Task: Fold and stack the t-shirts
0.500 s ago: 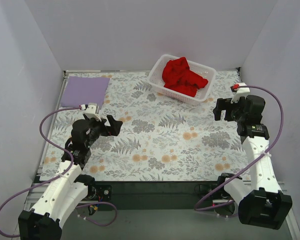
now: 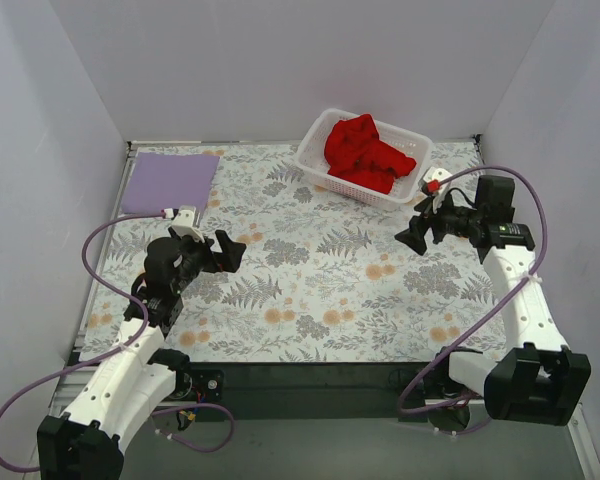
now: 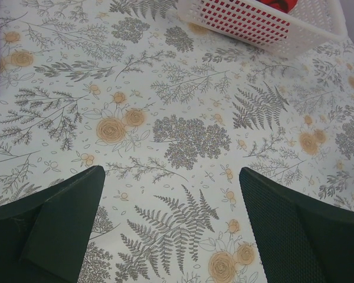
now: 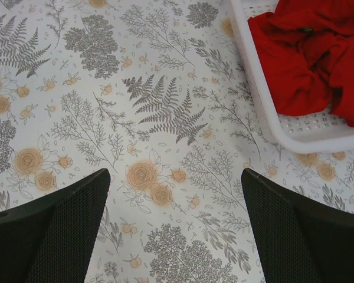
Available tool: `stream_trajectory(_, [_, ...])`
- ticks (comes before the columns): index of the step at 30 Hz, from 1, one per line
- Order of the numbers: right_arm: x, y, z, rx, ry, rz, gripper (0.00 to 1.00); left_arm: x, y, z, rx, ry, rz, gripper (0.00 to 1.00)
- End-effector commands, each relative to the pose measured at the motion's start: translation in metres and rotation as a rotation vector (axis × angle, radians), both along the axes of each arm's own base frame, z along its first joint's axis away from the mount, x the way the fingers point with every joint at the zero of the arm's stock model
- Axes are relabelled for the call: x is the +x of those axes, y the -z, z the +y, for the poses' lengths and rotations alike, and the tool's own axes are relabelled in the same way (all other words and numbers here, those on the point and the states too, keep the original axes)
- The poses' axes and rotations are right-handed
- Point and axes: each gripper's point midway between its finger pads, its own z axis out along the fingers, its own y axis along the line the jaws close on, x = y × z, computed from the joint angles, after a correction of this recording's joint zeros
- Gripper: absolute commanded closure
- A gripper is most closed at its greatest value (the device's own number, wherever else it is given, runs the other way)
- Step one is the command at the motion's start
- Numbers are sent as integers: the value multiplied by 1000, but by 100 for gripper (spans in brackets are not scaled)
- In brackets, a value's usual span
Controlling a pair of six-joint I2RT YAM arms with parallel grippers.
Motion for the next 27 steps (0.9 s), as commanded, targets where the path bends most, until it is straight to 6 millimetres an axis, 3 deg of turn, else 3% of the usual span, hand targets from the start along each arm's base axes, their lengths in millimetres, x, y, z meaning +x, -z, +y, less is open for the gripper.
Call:
stream_trajectory(1, [7, -18, 15, 0, -93, -40, 2, 3, -16, -2, 6, 15, -38, 2])
stream_trajectory(4, [19, -22, 20, -8, -101, -27, 2, 3, -16, -1, 8, 14, -39, 2])
stream_trajectory(5, [26, -15, 18, -18, -86, 2, 2, 4, -17, -2, 8, 16, -44, 2])
stream_trajectory(9, [41, -14, 33, -54, -115, 31, 2, 3, -18, -2, 6, 20, -47, 2])
stream_trajectory(10, [46, -21, 34, -60, -114, 17, 2, 3, -18, -2, 6, 20, -47, 2])
stream_trajectory(27, [88, -3, 63, -134, -103, 101, 2, 4, -18, -2, 9, 19, -48, 2])
